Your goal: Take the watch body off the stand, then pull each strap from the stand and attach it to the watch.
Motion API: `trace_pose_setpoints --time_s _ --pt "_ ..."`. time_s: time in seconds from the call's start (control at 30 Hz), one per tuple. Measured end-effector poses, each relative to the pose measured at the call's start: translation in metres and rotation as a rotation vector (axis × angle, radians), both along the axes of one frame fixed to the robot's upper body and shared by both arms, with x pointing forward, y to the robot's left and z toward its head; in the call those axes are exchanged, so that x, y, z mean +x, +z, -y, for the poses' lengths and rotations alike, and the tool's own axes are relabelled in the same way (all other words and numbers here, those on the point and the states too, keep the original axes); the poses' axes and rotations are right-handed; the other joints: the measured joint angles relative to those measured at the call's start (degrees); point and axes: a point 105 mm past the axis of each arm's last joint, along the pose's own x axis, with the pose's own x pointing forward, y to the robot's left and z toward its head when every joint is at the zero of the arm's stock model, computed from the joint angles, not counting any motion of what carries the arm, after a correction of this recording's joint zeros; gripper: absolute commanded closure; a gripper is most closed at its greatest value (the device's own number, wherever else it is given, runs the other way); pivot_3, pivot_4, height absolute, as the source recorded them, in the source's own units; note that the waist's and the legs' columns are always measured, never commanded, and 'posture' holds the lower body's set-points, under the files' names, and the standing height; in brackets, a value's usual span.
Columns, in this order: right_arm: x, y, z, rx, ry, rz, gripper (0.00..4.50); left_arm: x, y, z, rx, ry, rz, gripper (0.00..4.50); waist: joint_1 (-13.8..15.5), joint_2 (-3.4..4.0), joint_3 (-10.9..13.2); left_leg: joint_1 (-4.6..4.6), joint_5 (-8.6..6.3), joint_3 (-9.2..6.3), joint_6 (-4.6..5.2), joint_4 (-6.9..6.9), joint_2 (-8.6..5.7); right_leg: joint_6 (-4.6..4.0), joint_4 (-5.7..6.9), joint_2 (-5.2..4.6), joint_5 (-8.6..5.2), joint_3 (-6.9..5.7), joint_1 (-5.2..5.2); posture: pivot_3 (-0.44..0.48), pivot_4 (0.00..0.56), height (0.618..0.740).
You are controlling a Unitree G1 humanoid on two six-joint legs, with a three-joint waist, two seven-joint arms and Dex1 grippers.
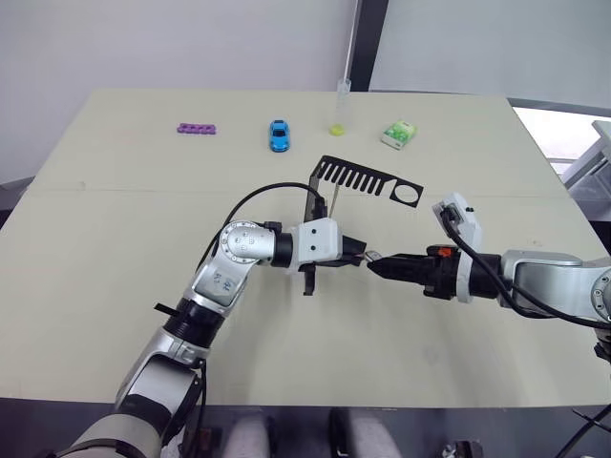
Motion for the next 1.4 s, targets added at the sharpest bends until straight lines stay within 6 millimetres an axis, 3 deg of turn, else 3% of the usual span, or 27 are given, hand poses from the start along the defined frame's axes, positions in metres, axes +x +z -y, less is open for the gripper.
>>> trace_pose_setpoints --time_s 0.3,0.33,0.4,0.43,0.6,0.7,0.83,1.0,1.1,1.4 --pt "-0.002 -0.004 0.003 0.016 0.017 -0.018 2.98 0.0 0.002 -0.004 0.01 0.008 0.004 4.5 -0.05 0.0 0.0 0.0 0.0 0.0 0.0 -0.01 0.0 0.0 0.01 0.0 0.0 0.0 0.0 0.0 0.15 0.74" --pt "-0.003 -0.004 0.002 0.019 0.025 -0.018 2.98 0.0 0.004 -0.007 0.013 0.01 0.002 3.87 -0.11 0.0 0.0 0.0 0.0 0.0 0.0 -0.01 0.0 0.0 0.02 0.0 0.0 0.0 0.0 0.0 0.15 0.74" --pt "-0.007 -0.004 0.0 0.019 0.049 -0.013 2.98 -0.004 0.01 -0.009 0.006 -0.006 0.005 3.14 -0.12 0.0 0.0 -0.01 0.0 -0.01 0.0 -0.01 0.02 0.0 0.04 0.0 0.0 -0.01 -0.03 0.0 0.15 0.74" --pt "-0.008 -0.004 -0.001 0.012 0.062 -0.009 2.98 -0.008 0.013 -0.012 0.011 -0.02 0.006 2.56 -0.2 0.0 0.0 -0.02 0.0 -0.01 0.0 -0.02 0.02 0.0 0.07 0.0 0.0 -0.01 -0.03 0.0 0.15 0.74" --pt "-0.021 0.0 0.002 -0.065 0.132 0.064 2.98 -0.021 0.015 -0.065 0.034 -0.01 -0.169 0.04 -1.43 0.01 0.0 -0.03 0.02 -0.04 -0.03 -0.07 0.04 -0.01 0.1 0.0 0.0 -0.02 -0.08 0.0 0.15 0.74" --pt "-0.027 0.003 -0.003 -0.119 0.203 0.151 2.98 -0.035 0.026 -0.08 0.016 -0.078 -0.257 0.01 -1.34 0.01 0.0 -0.04 0.02 -0.07 -0.03 -0.06 0.01 -0.01 0.0 -0.01 -0.01 -0.04 -0.08 0.0 0.15 0.74" --pt "-0.034 0.01 -0.009 -0.19 0.319 0.325 2.98 -0.039 0.032 -0.095 -0.001 -0.084 -0.333 0.01 -1.17 0.01 0.0 -0.05 0.01 -0.08 -0.02 -0.06 -0.02 -0.01 -0.03 -0.01 -0.01 -0.06 -0.08 0.0 0.15 0.74" --pt "-0.037 0.006 -0.015 -0.289 0.468 0.552 2.98 -0.041 0.026 -0.105 -0.001 -0.069 -0.368 0.01 -1.25 -0.01 0.0 -0.06 0.0 -0.05 0.0 -0.06 -0.04 0.0 -0.02 -0.01 0.0 -0.04 -0.09 0.0 0.15 0.74" --pt "-0.041 -0.006 -0.018 -0.326 0.565 0.621 2.98 -0.043 0.019 -0.11 0.002 -0.056 -0.377 0.01 -1.35 -0.02 0.0 -0.07 0.02 0.01 -0.04 -0.05 -0.03 -0.01 0.03 0.01 -0.01 0.0 -0.21 0.0 0.15 0.74" --pt "-0.037 -0.009 -0.024 -0.349 0.638 0.746 2.98 -0.044 0.018 -0.113 0.015 -0.033 -0.341 0.01 -1.26 -0.02 0.01 -0.06 0.02 0.01 -0.04 -0.01 -0.04 -0.01 0.26 -0.01 -0.01 0.0 -0.22 0.0 0.15 0.74"
